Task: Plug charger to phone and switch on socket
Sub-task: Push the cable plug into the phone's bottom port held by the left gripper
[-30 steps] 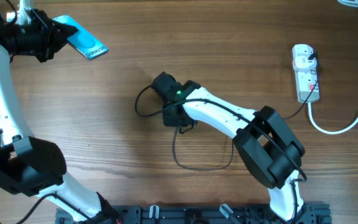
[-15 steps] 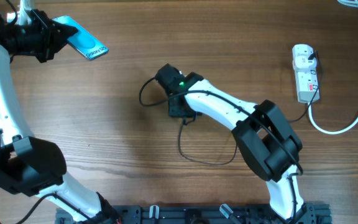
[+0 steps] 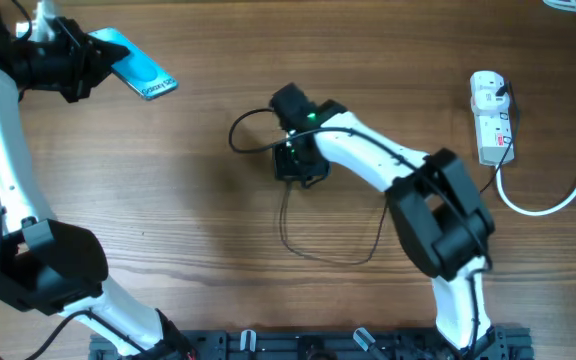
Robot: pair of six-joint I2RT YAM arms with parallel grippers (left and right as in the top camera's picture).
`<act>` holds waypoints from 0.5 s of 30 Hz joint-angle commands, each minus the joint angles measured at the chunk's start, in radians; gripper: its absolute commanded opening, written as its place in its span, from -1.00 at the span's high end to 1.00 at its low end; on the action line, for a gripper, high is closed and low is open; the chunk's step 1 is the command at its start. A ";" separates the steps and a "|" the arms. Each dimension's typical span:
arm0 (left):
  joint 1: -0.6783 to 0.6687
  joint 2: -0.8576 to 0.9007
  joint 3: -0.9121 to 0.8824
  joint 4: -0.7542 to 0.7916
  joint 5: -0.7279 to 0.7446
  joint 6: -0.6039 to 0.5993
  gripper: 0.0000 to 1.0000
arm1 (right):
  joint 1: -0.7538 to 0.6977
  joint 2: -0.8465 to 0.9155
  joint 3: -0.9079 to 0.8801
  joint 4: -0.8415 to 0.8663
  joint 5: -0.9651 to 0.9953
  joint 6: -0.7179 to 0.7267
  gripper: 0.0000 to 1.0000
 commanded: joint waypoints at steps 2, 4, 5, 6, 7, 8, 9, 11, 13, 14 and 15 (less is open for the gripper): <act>-0.099 -0.015 0.003 0.001 0.144 0.163 0.92 | -0.074 -0.328 -0.003 -0.005 -0.531 -0.402 0.92; -0.165 -0.015 0.003 0.000 0.275 0.258 0.92 | -0.092 -0.476 -0.004 -0.041 -0.659 -0.453 0.91; -0.190 -0.015 0.003 0.002 0.320 0.282 0.92 | -0.090 -0.503 -0.004 -0.044 -0.691 -0.458 0.91; -0.214 -0.015 0.003 0.005 0.363 0.308 0.92 | -0.084 -0.518 -0.005 -0.046 -0.745 -0.482 0.91; -0.238 -0.015 0.003 0.009 0.398 0.317 0.92 | -0.080 -0.519 -0.006 -0.047 -0.803 -0.499 0.91; -0.255 -0.015 0.003 0.016 0.420 0.317 0.92 | -0.080 -0.518 -0.020 -0.036 -0.871 -0.519 0.91; -0.266 -0.015 0.003 0.022 0.444 0.318 0.92 | -0.080 -0.518 -0.037 -0.021 -0.935 -0.536 0.91; -0.282 -0.015 0.003 0.027 0.528 0.374 0.92 | -0.080 -0.515 -0.064 0.015 -1.021 -0.538 0.91; -0.286 -0.015 0.003 0.031 0.547 0.392 0.92 | -0.080 -0.510 -0.065 0.050 -1.046 -0.521 0.91; -0.286 -0.015 0.003 0.031 0.547 0.393 0.92 | -0.081 -0.510 -0.065 0.080 -1.041 -0.496 0.92; -0.288 -0.015 0.003 0.030 0.547 0.392 0.92 | -0.089 -0.510 -0.065 0.116 -1.036 -0.458 0.91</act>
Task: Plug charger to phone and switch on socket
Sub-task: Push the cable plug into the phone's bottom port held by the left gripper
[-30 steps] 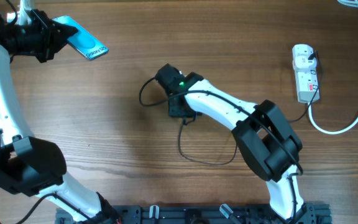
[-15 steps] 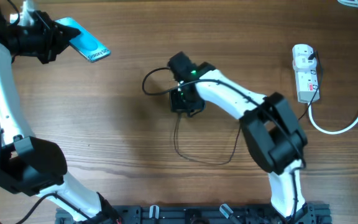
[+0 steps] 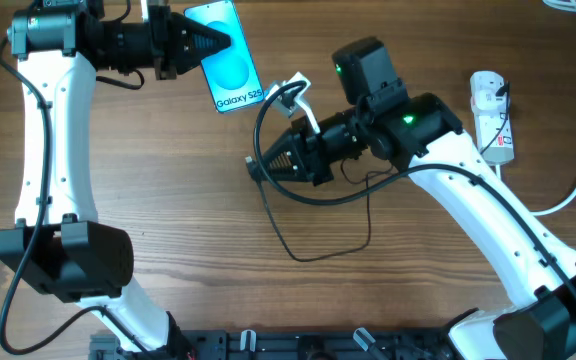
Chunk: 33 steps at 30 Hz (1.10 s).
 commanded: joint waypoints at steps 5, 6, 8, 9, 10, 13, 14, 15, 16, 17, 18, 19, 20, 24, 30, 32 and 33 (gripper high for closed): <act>-0.007 -0.015 0.003 0.002 0.103 0.050 0.92 | -0.054 0.032 -0.010 0.190 -0.017 0.222 0.91; -0.011 -0.015 0.003 -0.003 0.112 0.074 0.92 | -0.055 0.044 -0.010 0.225 -0.017 0.253 0.91; -0.026 -0.015 0.003 -0.037 0.114 0.121 0.92 | -0.055 0.085 -0.010 0.301 -0.043 0.295 0.92; -0.031 -0.015 0.003 -0.044 0.114 0.126 0.92 | -0.055 0.097 -0.010 0.319 -0.059 0.307 0.91; -0.034 -0.015 0.003 -0.048 0.114 0.129 0.92 | -0.055 0.108 -0.010 0.336 -0.064 0.317 0.91; -0.034 -0.015 0.003 -0.047 0.113 0.137 0.92 | -0.055 0.116 -0.010 0.362 -0.079 0.319 0.91; -0.034 -0.015 0.003 -0.048 0.110 0.144 0.92 | -0.055 0.116 -0.010 0.376 -0.101 0.319 0.91; -0.034 -0.015 0.003 -0.047 0.109 0.146 0.92 | -0.055 0.116 -0.010 0.383 -0.116 0.318 0.91; -0.032 -0.015 0.003 -0.046 0.109 0.147 0.92 | -0.055 0.116 -0.010 0.383 -0.131 0.313 0.91; -0.025 -0.015 0.003 -0.041 0.110 0.146 0.92 | -0.056 0.116 -0.010 0.381 -0.143 0.312 0.91; -0.016 -0.015 0.003 -0.039 0.113 0.146 0.92 | -0.057 0.116 -0.010 0.382 -0.145 0.313 0.91; -0.009 -0.015 0.003 -0.040 0.119 0.146 0.92 | -0.057 0.116 -0.010 0.381 -0.150 0.312 0.92; -0.003 -0.015 0.003 -0.039 0.132 0.146 0.92 | -0.057 0.116 -0.010 0.382 -0.152 0.313 0.91; -0.003 -0.015 0.003 -0.040 0.159 0.147 0.92 | -0.064 0.116 -0.010 0.386 -0.153 0.315 0.92; -0.004 -0.015 0.003 -0.040 0.159 0.146 0.92 | -0.093 0.116 -0.010 0.423 -0.180 0.343 0.91; -0.005 -0.015 0.003 -0.040 0.159 0.146 0.92 | -0.093 0.116 -0.010 0.425 -0.191 0.342 0.91; -0.005 -0.015 0.003 -0.043 0.159 0.146 0.92 | -0.093 0.116 -0.010 0.436 -0.204 0.343 0.91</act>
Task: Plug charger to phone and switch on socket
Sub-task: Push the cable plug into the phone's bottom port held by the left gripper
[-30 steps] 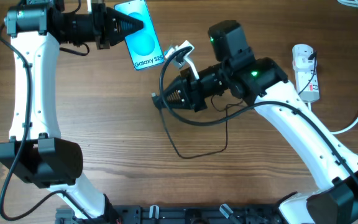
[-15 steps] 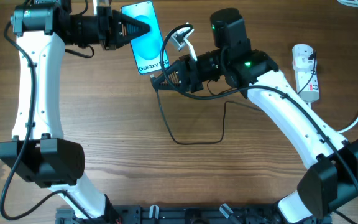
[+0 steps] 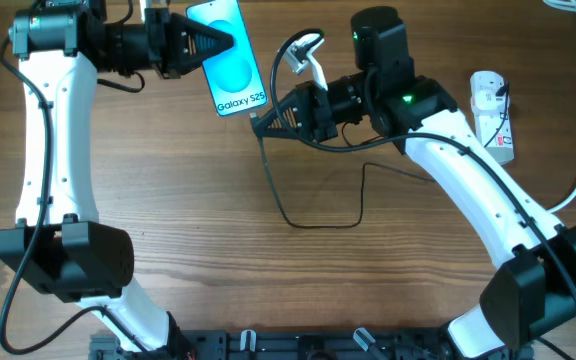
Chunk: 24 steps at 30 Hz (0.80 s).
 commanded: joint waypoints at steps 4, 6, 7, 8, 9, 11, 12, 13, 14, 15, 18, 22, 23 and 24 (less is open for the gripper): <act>0.001 -0.015 0.003 -0.001 0.045 0.023 0.92 | 0.000 0.008 0.001 0.046 -0.066 0.034 0.91; 0.001 -0.015 0.003 -0.001 0.045 0.023 0.92 | 0.002 0.008 0.001 0.047 -0.066 0.037 0.91; 0.001 -0.015 0.003 -0.001 0.046 0.023 0.92 | 0.003 0.008 0.001 0.047 -0.065 0.037 0.91; 0.001 -0.015 0.003 -0.001 0.046 0.023 0.92 | 0.005 0.008 0.001 0.046 -0.061 0.039 0.91; 0.000 -0.015 0.003 -0.001 0.046 0.019 0.92 | 0.008 0.008 0.001 0.046 -0.054 0.045 0.91; -0.009 -0.015 0.003 0.000 0.054 0.019 0.92 | 0.016 0.008 0.001 0.047 -0.042 0.053 0.92; -0.015 -0.015 0.003 0.000 0.054 0.020 0.92 | 0.018 0.008 0.001 0.047 -0.042 0.055 0.92; -0.022 -0.015 0.003 0.000 0.054 0.020 0.92 | 0.018 0.008 0.001 0.047 -0.042 0.055 0.92; -0.026 -0.015 0.003 0.004 0.054 0.020 0.92 | 0.018 0.008 0.001 0.047 -0.042 0.055 0.92; -0.029 -0.015 0.003 0.004 0.053 0.020 0.92 | 0.018 0.008 0.001 0.047 -0.042 0.055 0.91; -0.031 -0.015 0.003 0.003 0.054 0.019 0.92 | 0.018 0.008 0.001 0.047 -0.036 0.055 0.92; -0.032 -0.015 0.003 -0.005 0.054 0.020 0.92 | 0.017 0.008 0.001 0.047 -0.029 0.056 0.91; -0.032 -0.015 0.003 -0.005 0.054 0.020 0.92 | 0.017 0.008 0.001 0.048 -0.021 0.062 0.91; -0.032 -0.015 0.003 -0.005 0.054 0.020 0.92 | 0.017 0.008 0.001 0.053 -0.019 0.063 0.91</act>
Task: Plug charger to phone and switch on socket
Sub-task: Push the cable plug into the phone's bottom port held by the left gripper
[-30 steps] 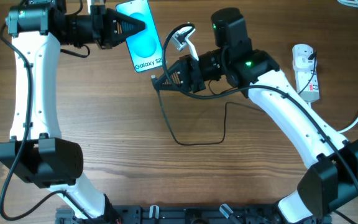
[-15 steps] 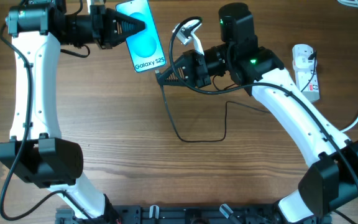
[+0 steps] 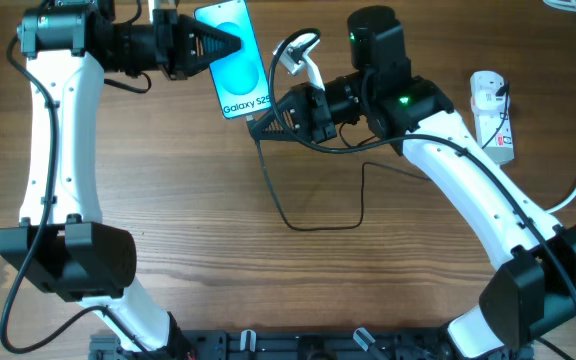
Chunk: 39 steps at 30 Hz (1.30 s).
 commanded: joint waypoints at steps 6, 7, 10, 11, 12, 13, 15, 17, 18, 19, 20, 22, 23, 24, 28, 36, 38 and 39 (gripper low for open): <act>-0.005 -0.015 0.003 -0.004 0.050 0.020 0.92 | -0.031 0.008 0.001 0.049 0.008 0.053 0.91; -0.005 -0.015 0.003 -0.004 0.051 0.020 0.92 | -0.033 0.008 0.001 0.055 0.008 0.059 0.91; -0.005 -0.015 0.003 -0.004 0.051 0.020 0.92 | -0.034 0.008 0.001 0.062 0.013 0.069 0.91; -0.005 -0.015 0.003 -0.005 0.051 0.020 0.92 | -0.034 0.008 0.001 0.062 0.018 0.076 0.91; -0.005 -0.015 0.003 -0.005 0.051 0.020 0.92 | -0.034 0.008 0.001 0.063 0.025 0.078 0.91; -0.008 -0.015 0.003 -0.005 0.051 0.020 0.92 | -0.034 0.008 0.001 0.071 0.028 0.087 0.91; -0.026 -0.015 0.003 -0.005 0.041 0.029 0.92 | -0.034 0.008 0.001 0.128 0.028 0.139 0.91; -0.051 -0.015 0.003 -0.024 0.002 0.058 0.92 | -0.034 0.008 0.001 0.231 0.028 0.225 0.91; -0.067 -0.015 0.003 -0.037 -0.019 0.074 0.92 | -0.034 0.008 0.001 0.272 0.036 0.259 0.91; -0.084 -0.015 0.003 -0.050 -0.026 0.086 0.92 | -0.034 0.008 0.002 0.303 0.053 0.289 0.91; -0.099 -0.015 0.003 -0.069 -0.030 0.118 0.92 | -0.034 0.008 0.001 0.321 0.063 0.305 0.92; -0.121 -0.015 0.003 -0.096 -0.090 0.133 0.92 | -0.038 0.008 0.001 0.369 0.066 0.344 0.91; -0.130 -0.015 0.003 -0.110 -0.123 0.144 0.92 | -0.043 0.008 0.002 0.381 0.075 0.367 0.91; -0.141 -0.015 0.003 -0.142 -0.131 0.196 0.92 | -0.047 0.008 0.001 0.380 0.085 0.375 0.91; -0.147 -0.015 0.003 -0.171 -0.134 0.259 0.92 | -0.048 0.008 0.001 0.372 0.122 0.407 0.91; -0.196 -0.015 0.003 -0.178 -0.160 0.259 0.92 | -0.048 0.008 0.001 0.383 0.216 0.413 0.91; -0.196 -0.015 0.003 -0.197 -0.121 0.259 0.92 | -0.048 0.008 0.001 0.378 0.215 0.357 0.91; -0.196 -0.015 0.003 -0.217 -0.096 0.259 0.92 | -0.048 0.008 0.001 0.376 0.216 0.336 0.91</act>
